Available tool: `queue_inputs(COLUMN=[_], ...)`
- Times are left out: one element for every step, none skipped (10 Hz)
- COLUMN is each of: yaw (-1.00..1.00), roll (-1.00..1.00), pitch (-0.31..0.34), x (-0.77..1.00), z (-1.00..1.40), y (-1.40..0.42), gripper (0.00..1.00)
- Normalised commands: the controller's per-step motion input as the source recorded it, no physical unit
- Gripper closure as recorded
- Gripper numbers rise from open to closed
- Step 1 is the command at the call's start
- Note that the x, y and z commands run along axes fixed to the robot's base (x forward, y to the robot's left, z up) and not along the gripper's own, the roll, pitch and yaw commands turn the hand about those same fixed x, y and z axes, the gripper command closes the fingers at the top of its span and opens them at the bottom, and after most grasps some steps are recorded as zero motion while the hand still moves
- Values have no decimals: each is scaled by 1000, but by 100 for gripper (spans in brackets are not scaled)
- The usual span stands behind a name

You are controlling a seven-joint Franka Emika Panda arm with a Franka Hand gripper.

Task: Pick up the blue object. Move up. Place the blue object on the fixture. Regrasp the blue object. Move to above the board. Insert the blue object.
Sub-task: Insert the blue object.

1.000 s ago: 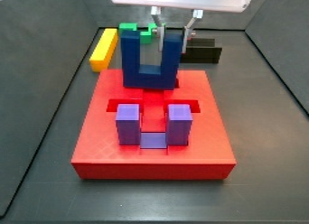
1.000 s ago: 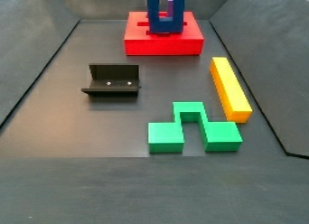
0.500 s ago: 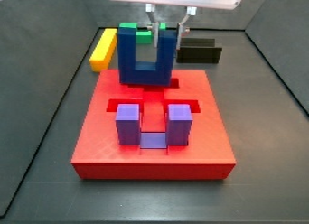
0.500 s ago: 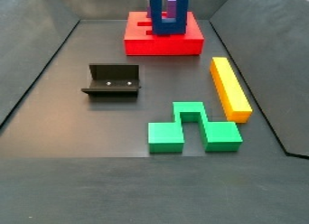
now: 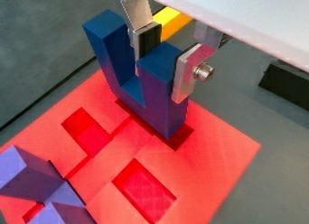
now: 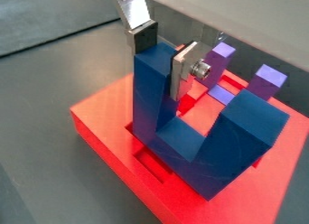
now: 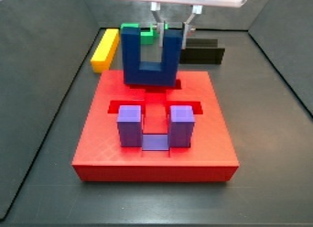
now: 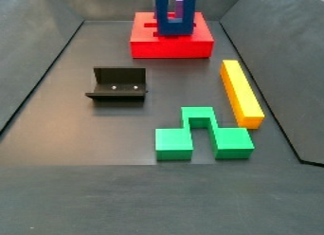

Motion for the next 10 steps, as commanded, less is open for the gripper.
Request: queue_inputs(yaw=[51,94,106,129,143,129,0,0,0,0], roll=[21,156,247,324,394,337,51,-31,-184,-164], pitch=[-20,-64,-111,-177,-211,-167,-9,69,236,143], x=[226,109,0,-114,-54,-49,-17,46,454,340], z=[149,46,63,49,63,49,0,-200,-400,-343], y=[0,0,-97,-106,-103,-169,-37,0,234,260], gripper=[100,100,100,100,100,100,100,100,100,100])
